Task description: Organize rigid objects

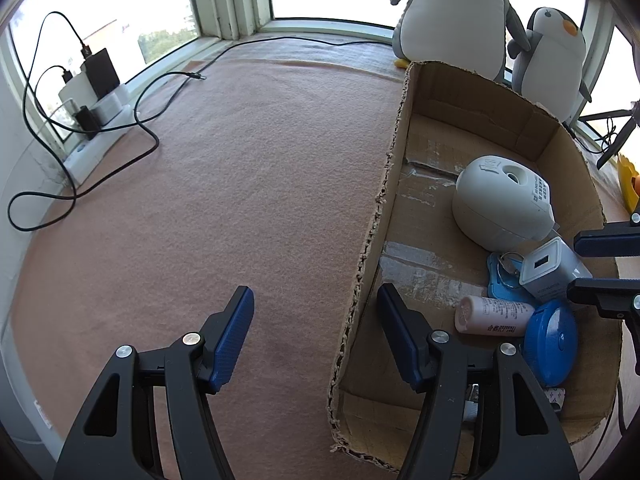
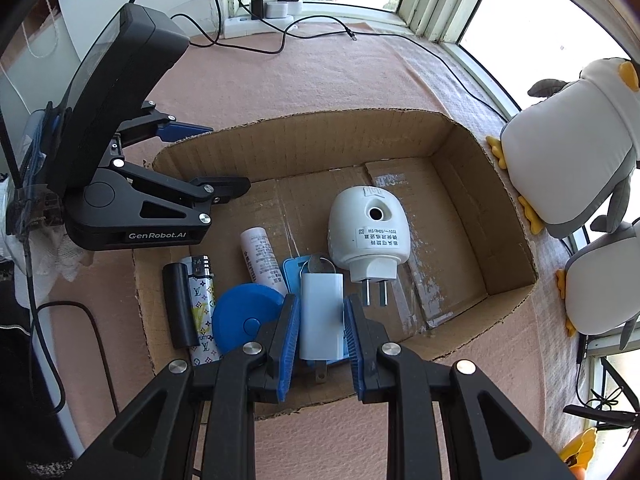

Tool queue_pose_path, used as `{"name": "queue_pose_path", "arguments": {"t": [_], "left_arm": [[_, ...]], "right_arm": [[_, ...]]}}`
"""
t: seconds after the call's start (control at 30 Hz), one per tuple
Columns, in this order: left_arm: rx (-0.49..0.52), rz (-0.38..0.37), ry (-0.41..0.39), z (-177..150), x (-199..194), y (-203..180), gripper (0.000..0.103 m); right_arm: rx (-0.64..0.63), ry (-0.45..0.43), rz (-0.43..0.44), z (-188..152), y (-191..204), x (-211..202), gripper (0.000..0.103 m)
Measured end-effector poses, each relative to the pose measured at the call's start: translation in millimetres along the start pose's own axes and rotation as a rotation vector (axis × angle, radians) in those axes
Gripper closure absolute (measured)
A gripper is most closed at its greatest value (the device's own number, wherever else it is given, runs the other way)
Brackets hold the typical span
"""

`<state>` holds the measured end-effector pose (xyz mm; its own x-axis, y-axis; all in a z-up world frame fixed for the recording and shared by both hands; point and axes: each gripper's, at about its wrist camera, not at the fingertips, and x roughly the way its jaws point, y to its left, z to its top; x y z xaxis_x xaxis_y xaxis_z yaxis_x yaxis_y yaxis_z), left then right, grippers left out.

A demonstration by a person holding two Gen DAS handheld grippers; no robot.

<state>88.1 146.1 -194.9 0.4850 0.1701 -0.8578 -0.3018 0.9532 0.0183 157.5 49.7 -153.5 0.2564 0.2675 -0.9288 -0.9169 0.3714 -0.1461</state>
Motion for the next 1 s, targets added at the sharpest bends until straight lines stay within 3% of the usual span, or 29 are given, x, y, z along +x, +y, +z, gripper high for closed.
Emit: {"name": "queue_pose_path", "arguments": {"t": [0.23, 0.67, 0.77, 1.0], "left_arm": [[0.001, 0.001, 0.000, -0.5, 0.6, 0.6, 0.039], [0.007, 0.001, 0.002, -0.4, 0.5, -0.4, 0.039], [0.017, 0.002, 0.004, -0.2, -0.3, -1.8, 0.039], [0.056, 0.012, -0.012, -1.6, -12.2, -7.3, 0.036]], "right_arm": [[0.034, -0.011, -0.002, -2.5, -3.3, -5.5, 0.081], [0.190, -0.061, -0.011, -15.1, -4.0, -29.5, 0.064], [0.246, -0.072, -0.033, -21.1, -3.3, -36.1, 0.054], [0.384, -0.073, -0.068, -41.7, -4.5, -52.6, 0.049]]}}
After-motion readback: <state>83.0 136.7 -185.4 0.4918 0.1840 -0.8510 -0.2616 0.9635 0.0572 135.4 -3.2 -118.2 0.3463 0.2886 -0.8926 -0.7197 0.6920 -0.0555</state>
